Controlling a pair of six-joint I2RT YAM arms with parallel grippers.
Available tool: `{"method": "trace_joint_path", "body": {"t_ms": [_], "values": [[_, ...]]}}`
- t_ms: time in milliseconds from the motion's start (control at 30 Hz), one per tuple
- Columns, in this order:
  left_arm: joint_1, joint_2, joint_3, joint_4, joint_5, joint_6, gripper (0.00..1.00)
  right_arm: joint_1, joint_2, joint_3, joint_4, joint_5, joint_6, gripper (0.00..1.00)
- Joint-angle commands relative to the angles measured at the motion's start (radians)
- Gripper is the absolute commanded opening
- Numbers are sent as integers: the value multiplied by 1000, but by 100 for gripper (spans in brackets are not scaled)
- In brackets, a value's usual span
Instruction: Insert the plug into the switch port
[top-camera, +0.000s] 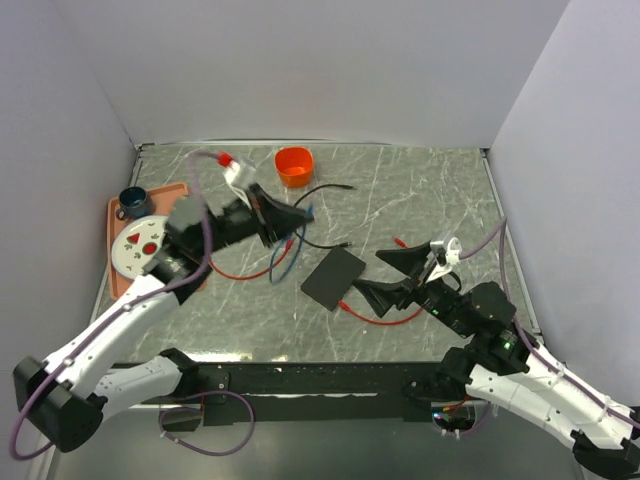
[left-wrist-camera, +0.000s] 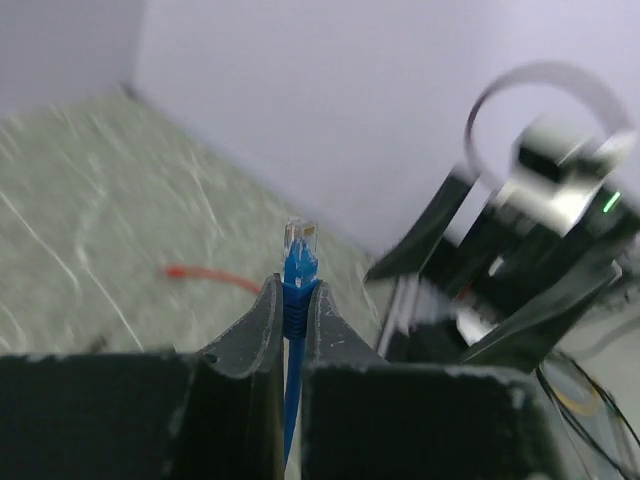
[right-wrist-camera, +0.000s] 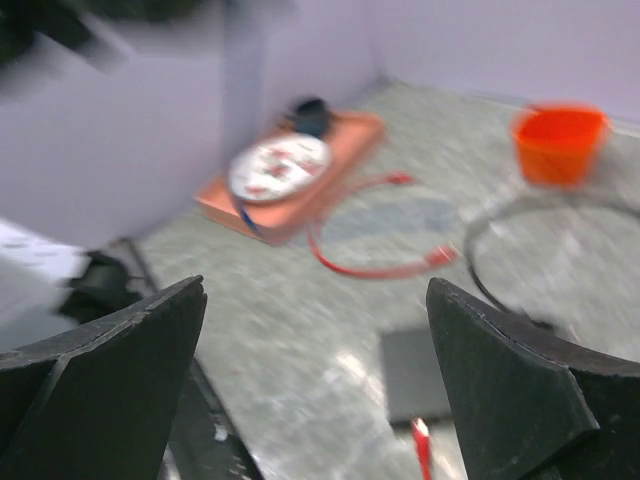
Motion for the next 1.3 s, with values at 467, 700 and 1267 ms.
{"method": "trace_joint_path", "body": {"t_ms": [467, 700, 1267], "values": [[-241, -17, -193, 327, 134, -83, 1, -4, 201, 8, 285, -276, 74, 97], [-271, -17, -190, 307, 90, -74, 1, -4, 261, 14, 420, -371, 123, 90], [-283, -46, -169, 244, 38, -53, 65, -4, 261, 24, 376, -250, 138, 0]]}}
